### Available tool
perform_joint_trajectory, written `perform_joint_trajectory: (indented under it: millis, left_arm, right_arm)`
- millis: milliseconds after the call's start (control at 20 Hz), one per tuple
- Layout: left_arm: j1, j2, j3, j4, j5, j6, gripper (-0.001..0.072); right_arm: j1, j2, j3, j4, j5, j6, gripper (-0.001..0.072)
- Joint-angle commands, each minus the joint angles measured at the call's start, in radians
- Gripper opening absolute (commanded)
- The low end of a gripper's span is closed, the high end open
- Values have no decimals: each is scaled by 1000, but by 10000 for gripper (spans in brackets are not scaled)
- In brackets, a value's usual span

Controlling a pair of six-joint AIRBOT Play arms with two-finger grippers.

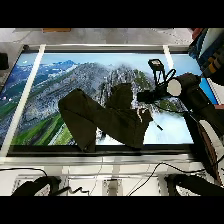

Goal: Fold the clothes and pants, and hang the long-sleeved shirts on hangers.

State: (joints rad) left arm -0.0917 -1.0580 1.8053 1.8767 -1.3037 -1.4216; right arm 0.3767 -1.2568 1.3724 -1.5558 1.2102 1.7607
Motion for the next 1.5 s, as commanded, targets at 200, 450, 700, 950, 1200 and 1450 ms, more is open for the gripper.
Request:
perform_joint_trajectory:
  millis: [200,450,700,950,1200,1450]
  left_arm:
    - [1,0,0,0,0,0,16]
    - [1,0,0,0,0,0,16]
    - [1,0,0,0,0,0,16]
    - [0,0,0,0,0,0,15]
    - [0,0,0,-3,0,-1,16]
    - [0,-1,0,-40,1,-8,16]
  right_arm:
    - [0,0,0,0,0,0,30]
    - [0,0,0,11,0,0,30]
    - [-3,6,0,0,10,-50,30]
    - [-119,138,-41,-53,150,-141,29]
    - [-262,457,-341,21,138,-302,28]
    - [-277,633,-660,157,158,-348,134]
